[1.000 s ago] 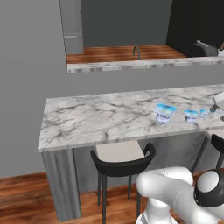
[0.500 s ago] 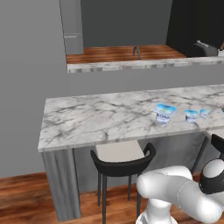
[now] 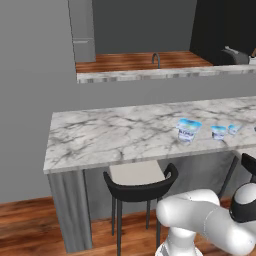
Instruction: Stack the yogurt containers by placing the smaller containers on top of the larger containers.
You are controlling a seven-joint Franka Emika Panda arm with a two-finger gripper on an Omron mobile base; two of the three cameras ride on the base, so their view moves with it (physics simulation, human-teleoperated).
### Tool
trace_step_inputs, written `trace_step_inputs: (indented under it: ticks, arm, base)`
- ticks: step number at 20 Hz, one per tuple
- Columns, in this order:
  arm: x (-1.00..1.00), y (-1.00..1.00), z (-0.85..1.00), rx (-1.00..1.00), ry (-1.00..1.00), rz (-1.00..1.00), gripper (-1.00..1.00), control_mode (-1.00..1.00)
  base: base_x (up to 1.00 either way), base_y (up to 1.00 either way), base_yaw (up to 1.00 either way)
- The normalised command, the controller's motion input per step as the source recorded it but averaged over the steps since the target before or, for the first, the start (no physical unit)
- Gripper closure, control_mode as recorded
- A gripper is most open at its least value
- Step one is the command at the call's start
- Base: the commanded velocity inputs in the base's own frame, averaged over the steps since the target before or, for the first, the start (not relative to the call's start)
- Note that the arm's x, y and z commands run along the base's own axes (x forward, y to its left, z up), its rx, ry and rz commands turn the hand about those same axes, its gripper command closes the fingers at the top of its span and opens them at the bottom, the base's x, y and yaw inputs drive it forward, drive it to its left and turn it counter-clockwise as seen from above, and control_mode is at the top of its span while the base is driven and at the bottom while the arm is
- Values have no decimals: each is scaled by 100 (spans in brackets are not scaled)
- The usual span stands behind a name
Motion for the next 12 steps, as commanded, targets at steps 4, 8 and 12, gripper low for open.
trace_step_inputs:
  ticks: [4,8,12]
  arm:
    - [3,0,-36,-6,-4,-7,-100,-100]
    - [10,0,-31,-5,-5,-6,-100,-100]
    - [16,0,-19,-1,-3,-7,-100,-100]
  base:
    - [0,0,0]
    - [0,0,0]
    - [0,0,0]
